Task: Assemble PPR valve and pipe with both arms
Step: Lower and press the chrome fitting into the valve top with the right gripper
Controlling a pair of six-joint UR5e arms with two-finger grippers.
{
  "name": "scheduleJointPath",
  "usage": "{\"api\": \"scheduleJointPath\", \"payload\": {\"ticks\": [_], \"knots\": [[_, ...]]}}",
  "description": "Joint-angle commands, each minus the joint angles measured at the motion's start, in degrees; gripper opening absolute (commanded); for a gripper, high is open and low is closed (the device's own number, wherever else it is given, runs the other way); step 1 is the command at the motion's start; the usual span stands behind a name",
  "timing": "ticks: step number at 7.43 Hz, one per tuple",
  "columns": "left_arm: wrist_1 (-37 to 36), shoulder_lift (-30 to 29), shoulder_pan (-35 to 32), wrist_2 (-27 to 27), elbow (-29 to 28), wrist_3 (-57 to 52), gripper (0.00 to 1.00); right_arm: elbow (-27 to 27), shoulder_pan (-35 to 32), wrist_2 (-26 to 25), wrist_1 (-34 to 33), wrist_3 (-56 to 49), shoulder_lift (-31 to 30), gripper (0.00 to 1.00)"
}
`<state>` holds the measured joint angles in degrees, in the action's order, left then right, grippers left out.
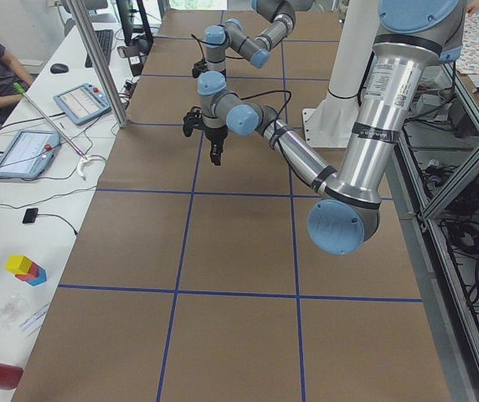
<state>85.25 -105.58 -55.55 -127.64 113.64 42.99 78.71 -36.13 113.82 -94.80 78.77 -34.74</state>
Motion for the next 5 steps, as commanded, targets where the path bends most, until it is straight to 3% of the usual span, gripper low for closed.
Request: {"api": "scheduleJointPath", "payload": {"ticks": [1, 3, 5], "knots": [[0.00, 0.02, 0.00, -0.07, 0.00, -0.01, 0.65, -0.05, 0.01, 0.00, 0.58, 0.24, -0.07, 0.33], [0.00, 0.02, -0.09, -0.07, 0.09, -0.01, 0.65, -0.05, 0.01, 0.00, 0.58, 0.24, -0.07, 0.47], [0.00, 0.02, -0.09, -0.07, 0.09, -0.01, 0.65, -0.05, 0.01, 0.00, 0.58, 0.24, -0.15, 0.51]]}}
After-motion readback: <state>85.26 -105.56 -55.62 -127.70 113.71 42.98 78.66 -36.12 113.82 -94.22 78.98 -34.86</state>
